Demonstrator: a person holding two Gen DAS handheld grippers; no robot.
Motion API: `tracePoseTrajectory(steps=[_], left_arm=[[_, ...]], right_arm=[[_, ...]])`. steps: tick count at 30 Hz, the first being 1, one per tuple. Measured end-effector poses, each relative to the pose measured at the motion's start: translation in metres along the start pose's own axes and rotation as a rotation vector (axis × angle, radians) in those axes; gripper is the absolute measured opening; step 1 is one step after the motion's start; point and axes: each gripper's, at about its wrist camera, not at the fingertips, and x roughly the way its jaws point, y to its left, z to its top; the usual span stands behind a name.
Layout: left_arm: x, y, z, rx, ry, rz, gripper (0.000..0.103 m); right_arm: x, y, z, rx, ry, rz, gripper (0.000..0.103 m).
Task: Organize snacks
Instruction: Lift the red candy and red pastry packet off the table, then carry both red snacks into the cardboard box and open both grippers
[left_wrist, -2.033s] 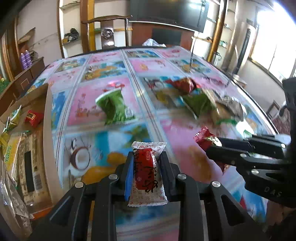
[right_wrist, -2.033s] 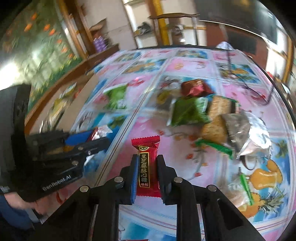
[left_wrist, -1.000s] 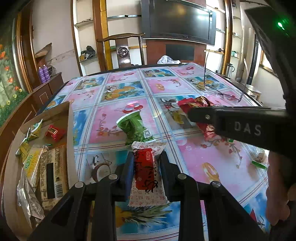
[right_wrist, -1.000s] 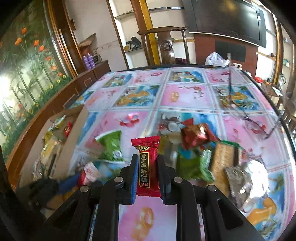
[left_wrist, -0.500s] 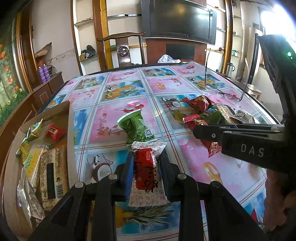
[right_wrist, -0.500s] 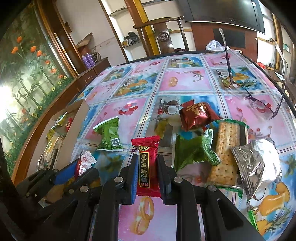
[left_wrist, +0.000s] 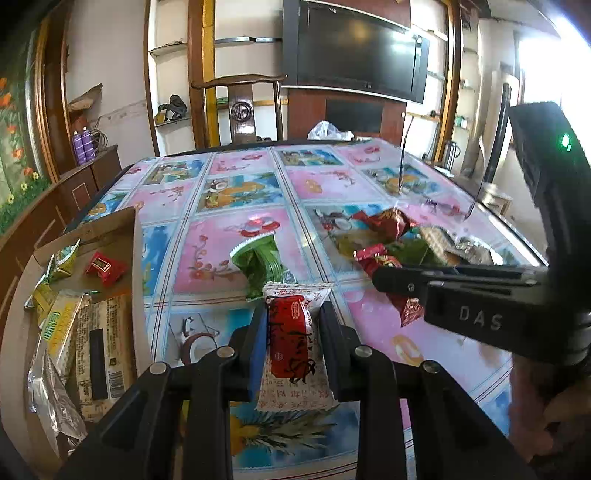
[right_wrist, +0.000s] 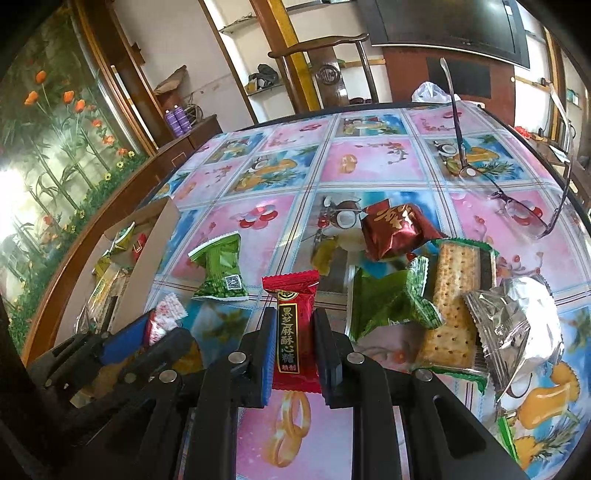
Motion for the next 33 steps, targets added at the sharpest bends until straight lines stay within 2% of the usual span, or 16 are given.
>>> tracePoseTrajectory(steps=[9,14,17,20,25,33], left_arm=[[-0.005,0.008,0.004,-0.045,-0.021,-0.01,0.026],[-0.027,0.019,0.008,-0.089,-0.065,-0.023,0.026],[-0.043,0.03,0.008,-0.109,-0.095,-0.014,0.026],[-0.056,0.048,0.008,-0.138,-0.113,0.013,0.026],[-0.079,0.087,0.004,-0.199,-0.146,0.065,0.026],[-0.096,0.149,-0.019,-0.299,-0.15,0.161,0.026]], right_arm=[[-0.008,0.005,0.001,-0.01,-0.032,0.002,0.021],[-0.016,0.009,0.002,-0.024,-0.089,-0.053,0.021],[-0.02,0.015,0.002,-0.001,-0.11,-0.033,0.021],[-0.024,0.035,-0.003,-0.035,-0.143,-0.037,0.021],[-0.022,0.075,-0.013,-0.069,-0.159,0.03,0.021],[-0.011,0.131,-0.022,-0.141,-0.172,0.09,0.021]])
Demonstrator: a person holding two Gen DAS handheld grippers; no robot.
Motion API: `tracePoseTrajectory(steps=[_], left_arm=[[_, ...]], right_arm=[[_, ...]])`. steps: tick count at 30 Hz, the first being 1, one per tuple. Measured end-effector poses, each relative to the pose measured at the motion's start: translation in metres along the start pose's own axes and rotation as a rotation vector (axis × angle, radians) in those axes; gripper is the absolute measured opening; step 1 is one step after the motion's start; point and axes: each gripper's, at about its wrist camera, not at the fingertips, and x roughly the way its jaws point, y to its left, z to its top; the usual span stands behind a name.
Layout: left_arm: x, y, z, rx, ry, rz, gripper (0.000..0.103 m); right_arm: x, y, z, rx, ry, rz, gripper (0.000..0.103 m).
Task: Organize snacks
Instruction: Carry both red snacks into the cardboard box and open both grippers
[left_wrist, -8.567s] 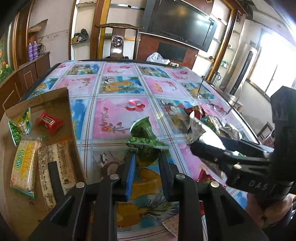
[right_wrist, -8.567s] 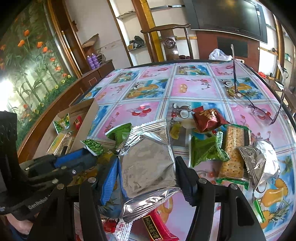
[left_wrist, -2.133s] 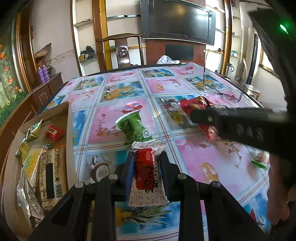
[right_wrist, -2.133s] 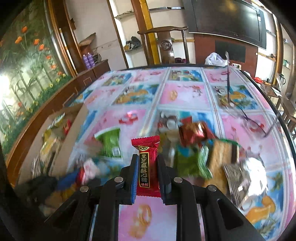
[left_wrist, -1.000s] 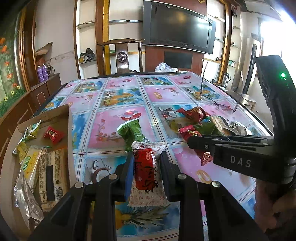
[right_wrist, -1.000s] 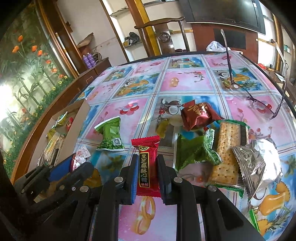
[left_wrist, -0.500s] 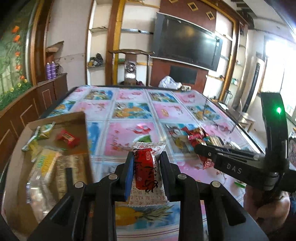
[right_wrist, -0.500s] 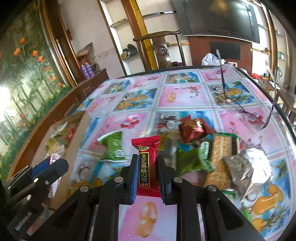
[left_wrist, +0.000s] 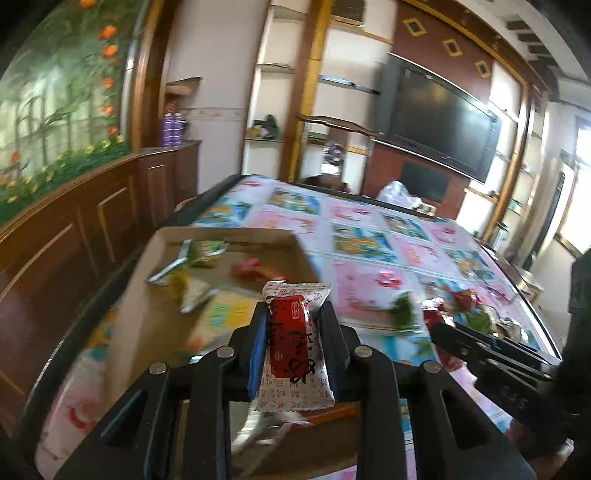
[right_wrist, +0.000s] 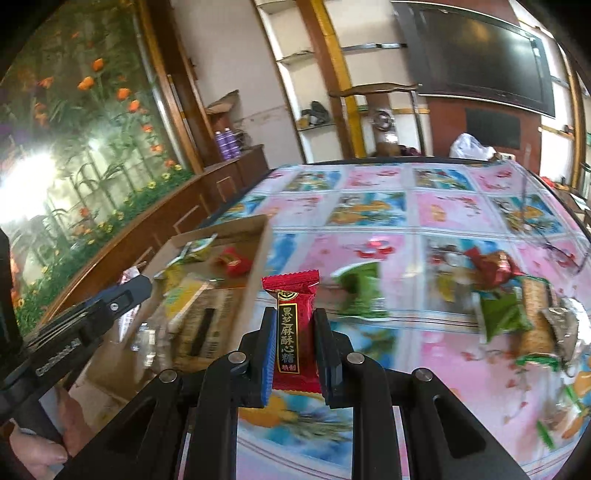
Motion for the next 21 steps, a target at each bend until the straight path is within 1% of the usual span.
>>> tracePoseTrajectory(steps=[5,7,12,21], left_arm=[[-0.003,0.034,-0.005,-0.058,0.011,0.042,0.026],[-0.002,0.042,-0.008,-0.069,0.018,0.053,0.026],[0.004,0.055,-0.013,-0.088,0.052,0.06,0.026],[0.02,0.064,-0.022,-0.107,0.109,0.047,0.026]], right_arm=[[0.008,0.029,-0.005,-0.05,0.007,0.033,0.021],[0.011,0.038,-0.006,-0.059,0.011,0.042,0.021],[0.023,0.052,-0.008,-0.074,0.042,0.073,0.022],[0.051,0.069,-0.016,-0.095,0.148,0.143,0.022]])
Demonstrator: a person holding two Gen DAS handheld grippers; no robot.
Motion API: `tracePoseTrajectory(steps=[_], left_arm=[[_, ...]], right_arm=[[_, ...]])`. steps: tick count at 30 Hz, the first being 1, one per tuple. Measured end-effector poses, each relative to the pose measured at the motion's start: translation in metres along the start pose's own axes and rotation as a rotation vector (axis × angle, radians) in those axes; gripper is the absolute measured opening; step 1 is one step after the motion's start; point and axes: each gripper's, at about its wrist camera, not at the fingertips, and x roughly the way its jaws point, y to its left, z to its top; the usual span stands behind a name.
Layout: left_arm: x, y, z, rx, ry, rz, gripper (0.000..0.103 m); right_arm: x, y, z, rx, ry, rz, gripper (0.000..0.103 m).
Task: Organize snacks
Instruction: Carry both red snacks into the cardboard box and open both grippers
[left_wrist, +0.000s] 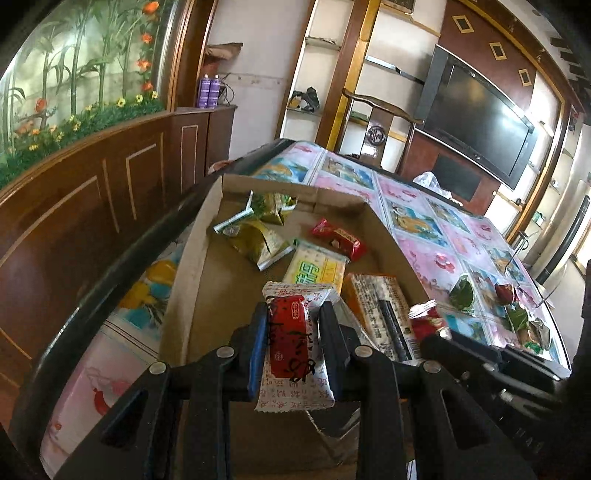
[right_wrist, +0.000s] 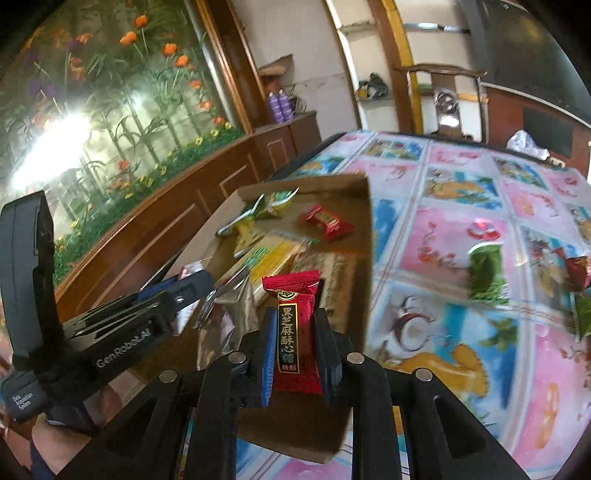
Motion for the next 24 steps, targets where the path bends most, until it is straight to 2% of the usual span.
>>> tracePoseTrajectory(steps=[9,24], left_arm=[[0.009,0.008,-0.003,-0.041,0.035,-0.022,0.026],[0.009,0.009,-0.002,-0.035,0.034,-0.004,0.026]], right_arm=[[0.016,0.013,-0.007,-0.038,0.052,0.023,0.022],[0.019,0.021,-0.009,-0.086,0.049,0.039,0.023]])
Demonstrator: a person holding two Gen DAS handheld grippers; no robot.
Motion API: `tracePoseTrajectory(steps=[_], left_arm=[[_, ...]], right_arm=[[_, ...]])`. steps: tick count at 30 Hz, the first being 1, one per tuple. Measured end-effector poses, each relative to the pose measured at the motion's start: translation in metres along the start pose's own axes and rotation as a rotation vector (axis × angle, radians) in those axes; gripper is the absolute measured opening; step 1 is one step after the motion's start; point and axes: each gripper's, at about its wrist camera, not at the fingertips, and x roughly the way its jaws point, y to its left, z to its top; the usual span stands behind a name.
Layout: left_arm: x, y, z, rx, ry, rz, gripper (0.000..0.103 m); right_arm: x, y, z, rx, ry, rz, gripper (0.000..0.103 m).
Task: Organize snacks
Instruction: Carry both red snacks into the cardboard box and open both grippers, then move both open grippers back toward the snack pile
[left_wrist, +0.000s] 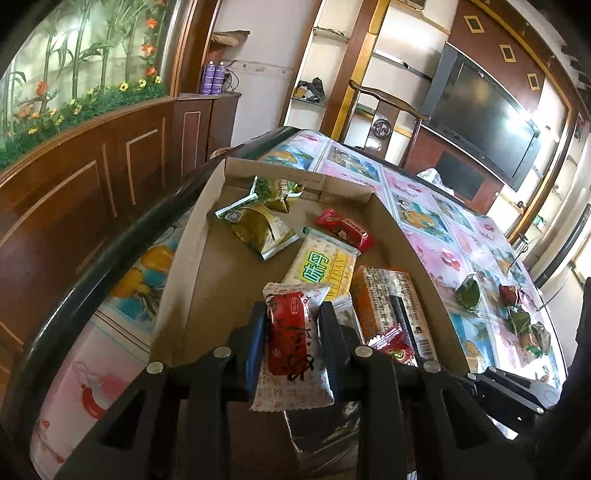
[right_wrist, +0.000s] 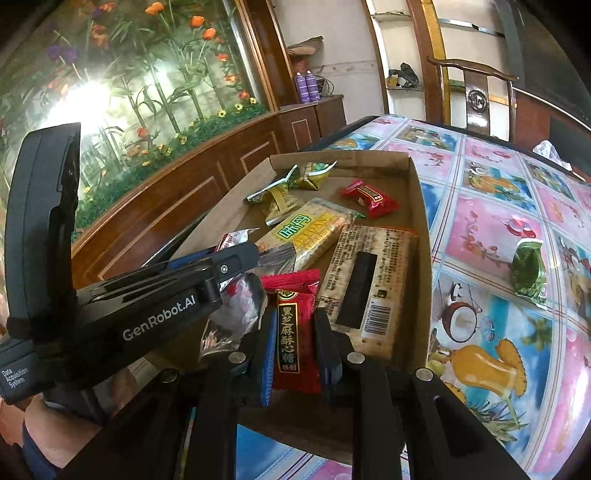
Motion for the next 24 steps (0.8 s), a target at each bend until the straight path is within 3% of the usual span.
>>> tracePoseTrajectory(steps=[4,9,14,24], left_arm=[[-0.001,-0.001,0.0,0.008,-0.004,0.012,0.028],[-0.001,-0.003,0.0,0.014,-0.005,0.025,0.042],[-0.002,-0.004,0.002,0.013,-0.005,0.032,0.05],[-0.015,-0.01,0.006,0.031,-0.037,0.041,0.058]], right_arm=[[-0.003,-0.002,0.0,0.006,-0.004,-0.012,0.023],[-0.008,-0.007,0.0,0.021,-0.016,-0.016,0.025],[-0.021,-0.01,0.0,0.022,-0.054,-0.022,0.044],[-0.046,-0.026,0.001,0.07,-0.122,-0.018,0.049]])
